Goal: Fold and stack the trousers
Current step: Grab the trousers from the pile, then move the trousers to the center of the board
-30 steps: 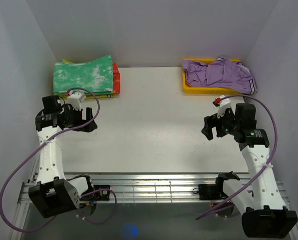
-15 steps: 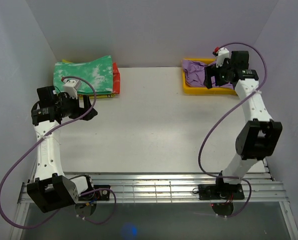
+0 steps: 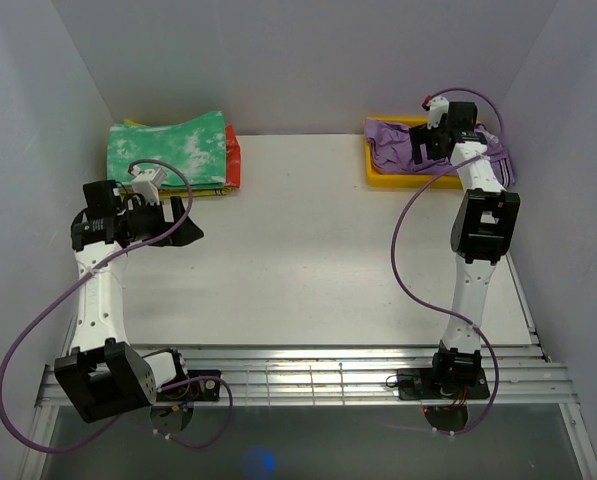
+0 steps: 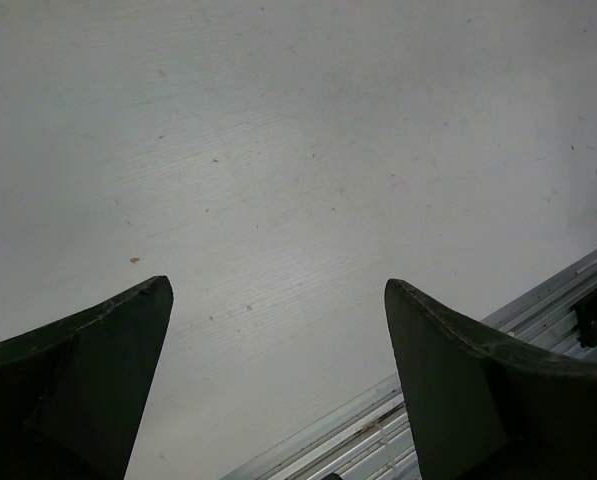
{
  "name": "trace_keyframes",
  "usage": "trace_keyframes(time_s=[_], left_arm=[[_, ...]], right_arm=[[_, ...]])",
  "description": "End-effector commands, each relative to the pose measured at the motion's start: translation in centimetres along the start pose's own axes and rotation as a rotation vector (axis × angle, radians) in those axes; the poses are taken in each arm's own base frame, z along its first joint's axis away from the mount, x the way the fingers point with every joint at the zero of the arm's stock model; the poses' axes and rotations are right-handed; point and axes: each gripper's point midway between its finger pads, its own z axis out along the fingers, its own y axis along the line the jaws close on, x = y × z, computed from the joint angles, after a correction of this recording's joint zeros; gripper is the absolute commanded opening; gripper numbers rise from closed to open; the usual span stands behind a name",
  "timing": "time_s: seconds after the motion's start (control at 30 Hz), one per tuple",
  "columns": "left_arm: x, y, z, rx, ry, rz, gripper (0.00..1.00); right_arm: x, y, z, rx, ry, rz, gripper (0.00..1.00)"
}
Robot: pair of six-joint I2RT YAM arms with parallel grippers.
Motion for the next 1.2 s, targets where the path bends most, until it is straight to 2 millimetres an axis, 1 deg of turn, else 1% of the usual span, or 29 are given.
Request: trace_keyframes(time_s=[0.0,0.03,0.07,0.13,0.17,0.2,0.27,0.33,0.37,0.4,0.43,0.47,0.53,0.57,0.6,0.63,0.67,0.7,0.73,0.8,0.83,0.9,0.93,0.97,1.0,1.03,1.1,1.13,1.17], left_arm=[[0.1,0.0,0.2,0.001,-0.003,0.003,0.98],[0.2,0.1,0.2,-0.004,0.001,0.002,0.98],[0.1,0.3,0.2,-0.013,0.005,-0.004,0.98],[0.4,0.3,0.3,-0.011,0.025,-0.02,0.98],[0.2,0.4,0.2,-0.016,0.024,-0.023,0.98],[0.3,0.5,0.2,-0.023,0.033,-0.032,0.98],[0.1,0.6,0.1,-0.033,0.033,-0.029,0.98],[-0.1,0.8,-0.1,-0.047,0.029,-0.031,0.98],[-0.2,0.6,-0.2,-0.045,0.027,-0.026,0.98],[-0.3,0.6,-0.3,-0.045,0.024,-0.024,0.98],[-0.5,0.5,-0.5,-0.048,0.018,-0.018,0.98],[-0.7,0.4,-0.6,-0.046,0.01,-0.012,0.98],[-1.1,0.0,-0.9,-0.04,-0.006,0.0,0.98],[-1.2,-0.1,-0.9,-0.037,-0.012,0.0,0.98],[-1.4,-0.3,-1.0,-0.032,-0.019,0.006,0.98],[-1.5,-0.4,-1.0,-0.029,-0.026,-0.001,0.98],[-1.7,-0.5,-1.0,-0.028,-0.034,-0.003,0.98],[-1.8,-0.5,-1.0,-0.026,-0.04,-0.006,0.98],[-2.0,-0.8,-1.0,-0.016,-0.045,-0.015,0.98],[-2.4,-1.1,-1.2,-0.008,-0.059,-0.022,0.98],[-2.7,-1.4,-1.4,-0.004,-0.067,-0.021,0.98],[-3.2,-1.8,-1.8,-0.003,-0.088,-0.015,0.98],[-3.4,-1.9,-2.1,-0.004,-0.098,-0.011,0.98],[-3.8,-2.1,-2.4,-0.007,-0.11,0.0,0.98],[-4.1,-2.5,-2.9,-0.014,-0.127,0.012,0.98],[-4.2,-2.6,-3.1,-0.019,-0.136,0.019,0.98],[-4.5,-3.2,-4.0,-0.027,-0.161,0.039,0.98],[-4.6,-3.4,-4.2,-0.029,-0.169,0.046,0.98],[-4.6,-3.6,-4.5,-0.03,-0.174,0.05,0.98]], right_arm=[[-0.7,-1.2,2.4,0.044,-0.089,0.009,0.9],[-0.4,-1.4,3.0,0.052,-0.086,0.015,0.9],[1.2,-1.3,4.3,0.05,-0.056,0.029,0.9],[1.9,-1.6,5.1,0.059,-0.047,0.044,0.93],[2.9,-1.7,5.8,0.058,-0.03,0.055,0.95],[3.2,-1.8,6.0,0.06,-0.027,0.064,0.98],[3.7,-2.4,6.2,0.062,-0.024,0.082,0.83],[3.2,-2.9,5.9,0.061,-0.046,0.101,0.49],[1.8,-3.5,5.1,0.06,-0.075,0.111,0.35],[0.5,-3.7,4.3,0.056,-0.104,0.109,0.14],[-0.9,-3.7,3.4,0.053,-0.134,0.106,0.08],[-3.9,-4.3,0.8,0.062,-0.199,0.106,0.08],[-7.9,-4.4,-2.6,0.042,-0.299,0.094,0.08],[-11.7,-4.7,-6.7,0.053,-0.388,0.074,0.08],[-13.2,-4.5,-8.7,0.048,-0.431,0.06,0.08],[-15.3,-4.4,-10.9,0.043,-0.501,0.032,0.08],[-18.4,-4.3,-15.4,0.062,-0.586,-0.003,0.08],[-19.5,-4.0,-17.4,0.063,-0.626,-0.011,0.08],[-22.0,-3.6,-21.5,0.075,-0.712,-0.046,0.08],[-24.1,-3.1,-25.5,0.081,-0.791,-0.054,0.08],[-25.8,-2.7,-29.1,0.088,-0.863,-0.076,0.08],[-27.3,-2.2,-32.9,0.089,-0.934,-0.086,0.08],[-28.6,-1.6,-35.5,0.081,-0.999,-0.089,0.08],[-29.8,-0.9,-39.3,0.089,-1.076,-0.117,0.08],[-30.4,-0.4,-41.5,0.086,-1.117,-0.13,0.08],[-31.1,0.8,-45.1,0.08,-1.182,-0.146,0.08],[-31.9,2.3,-49.5,0.069,-1.276,-0.198,0.08],[-31.8,3.5,-52.2,0.067,-1.321,-0.226,0.08],[-31.7,4.1,-53.5,0.07,-1.349,-0.247,0.08]])
